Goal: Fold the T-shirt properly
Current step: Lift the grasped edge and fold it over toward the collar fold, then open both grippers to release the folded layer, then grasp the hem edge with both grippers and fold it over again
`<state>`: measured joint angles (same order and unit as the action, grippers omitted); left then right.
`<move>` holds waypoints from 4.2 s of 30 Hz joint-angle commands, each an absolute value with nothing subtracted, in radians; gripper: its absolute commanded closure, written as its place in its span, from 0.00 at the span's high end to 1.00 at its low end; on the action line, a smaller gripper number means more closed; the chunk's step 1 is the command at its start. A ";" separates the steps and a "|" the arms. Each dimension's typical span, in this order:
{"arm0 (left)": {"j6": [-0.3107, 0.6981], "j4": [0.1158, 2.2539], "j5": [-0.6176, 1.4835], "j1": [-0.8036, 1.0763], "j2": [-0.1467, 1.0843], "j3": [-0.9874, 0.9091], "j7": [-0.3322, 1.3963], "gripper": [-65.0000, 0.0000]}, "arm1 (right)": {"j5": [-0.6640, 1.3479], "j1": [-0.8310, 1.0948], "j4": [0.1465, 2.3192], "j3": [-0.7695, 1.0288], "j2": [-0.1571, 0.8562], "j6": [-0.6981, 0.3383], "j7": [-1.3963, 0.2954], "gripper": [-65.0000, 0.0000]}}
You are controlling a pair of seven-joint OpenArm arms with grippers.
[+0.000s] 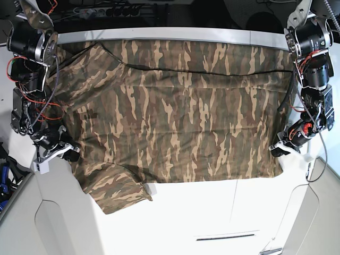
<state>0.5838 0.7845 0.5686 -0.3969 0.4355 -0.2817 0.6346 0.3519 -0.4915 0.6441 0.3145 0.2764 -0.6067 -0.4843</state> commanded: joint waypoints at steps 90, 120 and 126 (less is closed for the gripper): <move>0.614 1.327 0.714 -0.047 0.609 -0.313 0.768 0.63 | 0.531 -0.251 1.198 0.403 0.398 -0.580 -0.683 0.62; 0.693 1.173 0.881 -0.069 0.557 -0.313 0.970 0.44 | 0.497 -0.423 0.792 0.180 0.309 -0.602 -0.625 0.62; 0.693 1.173 0.880 -0.070 0.558 -0.313 0.969 0.04 | 0.496 -0.423 0.792 0.162 0.287 -0.598 -0.629 0.50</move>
<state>0.6823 1.1618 0.8654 -0.0555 0.5354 -0.3077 0.9768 0.5232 -0.4160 0.7898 0.1654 0.2790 -0.6071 -0.5835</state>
